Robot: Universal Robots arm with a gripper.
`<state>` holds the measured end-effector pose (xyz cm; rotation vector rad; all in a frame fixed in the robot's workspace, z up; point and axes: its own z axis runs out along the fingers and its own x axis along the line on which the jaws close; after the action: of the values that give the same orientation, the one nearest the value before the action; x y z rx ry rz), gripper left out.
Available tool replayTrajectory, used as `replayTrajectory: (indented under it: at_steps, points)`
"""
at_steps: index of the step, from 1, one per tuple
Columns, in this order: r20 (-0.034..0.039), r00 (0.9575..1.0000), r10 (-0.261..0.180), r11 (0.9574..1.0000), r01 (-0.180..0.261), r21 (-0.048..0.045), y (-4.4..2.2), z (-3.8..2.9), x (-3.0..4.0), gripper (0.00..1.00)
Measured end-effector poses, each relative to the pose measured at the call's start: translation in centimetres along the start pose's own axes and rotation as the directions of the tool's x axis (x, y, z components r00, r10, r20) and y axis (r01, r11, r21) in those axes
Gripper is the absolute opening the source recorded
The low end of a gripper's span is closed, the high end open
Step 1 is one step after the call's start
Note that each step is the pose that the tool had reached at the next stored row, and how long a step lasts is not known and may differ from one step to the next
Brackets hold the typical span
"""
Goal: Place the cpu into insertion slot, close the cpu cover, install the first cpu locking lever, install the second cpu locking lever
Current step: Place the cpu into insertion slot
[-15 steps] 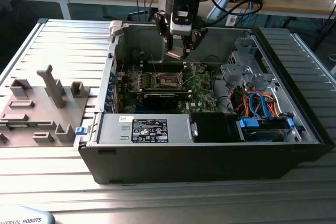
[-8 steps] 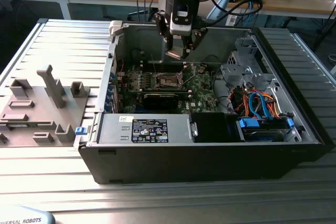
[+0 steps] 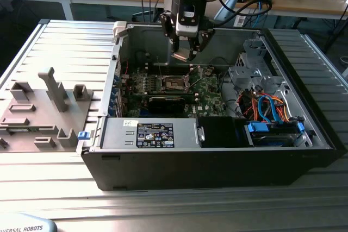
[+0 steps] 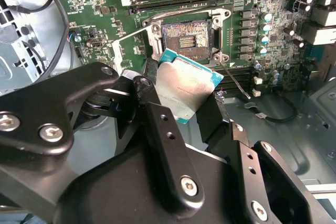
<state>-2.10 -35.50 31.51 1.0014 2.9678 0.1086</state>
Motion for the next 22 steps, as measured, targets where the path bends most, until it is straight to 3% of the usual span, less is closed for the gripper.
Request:
replayTrajectory:
  at_steps: [22]
  points:
    - [0.0010,0.9999,0.015,0.9999,-0.015,-0.0002,0.00,0.04,0.00,0.54]
